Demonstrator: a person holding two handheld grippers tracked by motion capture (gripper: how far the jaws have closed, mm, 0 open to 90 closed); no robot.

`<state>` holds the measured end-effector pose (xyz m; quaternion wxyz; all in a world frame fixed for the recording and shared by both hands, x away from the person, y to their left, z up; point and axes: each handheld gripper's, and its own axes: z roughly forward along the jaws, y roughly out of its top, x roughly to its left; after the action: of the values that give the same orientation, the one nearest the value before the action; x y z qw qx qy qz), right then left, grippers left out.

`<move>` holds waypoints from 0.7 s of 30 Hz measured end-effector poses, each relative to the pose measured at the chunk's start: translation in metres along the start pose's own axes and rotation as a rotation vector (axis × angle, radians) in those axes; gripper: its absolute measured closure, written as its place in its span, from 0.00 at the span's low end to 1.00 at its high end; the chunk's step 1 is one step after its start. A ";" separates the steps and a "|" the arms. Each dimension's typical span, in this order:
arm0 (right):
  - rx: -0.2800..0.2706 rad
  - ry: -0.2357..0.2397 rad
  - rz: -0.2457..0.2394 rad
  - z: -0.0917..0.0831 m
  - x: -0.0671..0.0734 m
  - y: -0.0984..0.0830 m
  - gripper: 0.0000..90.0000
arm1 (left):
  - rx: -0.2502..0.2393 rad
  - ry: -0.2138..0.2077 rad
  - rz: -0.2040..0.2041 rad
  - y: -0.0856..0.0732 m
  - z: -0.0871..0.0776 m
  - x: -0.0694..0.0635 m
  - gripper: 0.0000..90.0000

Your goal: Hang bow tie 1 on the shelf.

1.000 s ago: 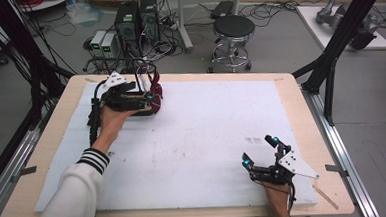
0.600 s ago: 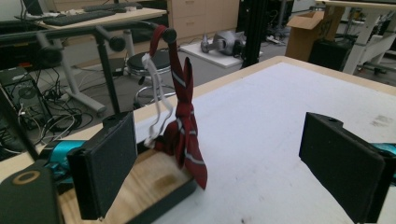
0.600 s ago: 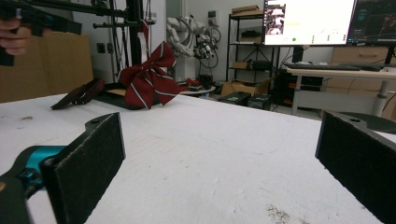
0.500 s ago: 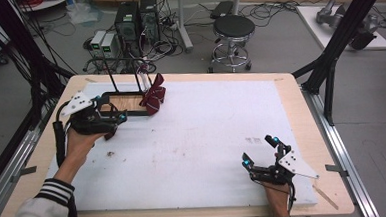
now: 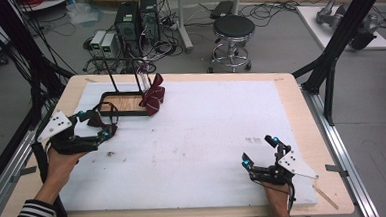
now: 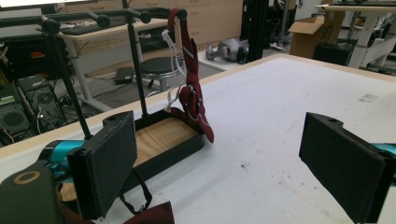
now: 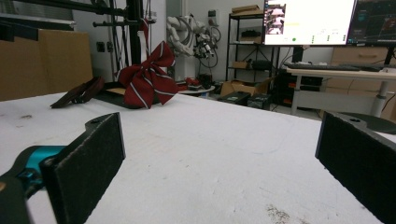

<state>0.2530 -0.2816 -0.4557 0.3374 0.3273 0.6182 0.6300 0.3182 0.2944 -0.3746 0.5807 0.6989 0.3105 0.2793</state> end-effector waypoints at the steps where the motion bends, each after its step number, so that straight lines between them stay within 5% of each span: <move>1: 0.000 0.000 0.000 0.000 0.000 0.000 0.01 | -0.001 0.000 0.003 -0.001 -0.002 0.000 0.13; 21: -0.002 0.001 0.001 0.000 0.000 0.000 0.01 | 0.018 0.011 -0.008 -0.028 -0.007 0.001 0.13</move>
<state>0.2528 -0.2815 -0.4557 0.3371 0.3268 0.6175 0.6311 0.3103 0.3030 -0.4012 0.5738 0.7013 0.3190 0.2777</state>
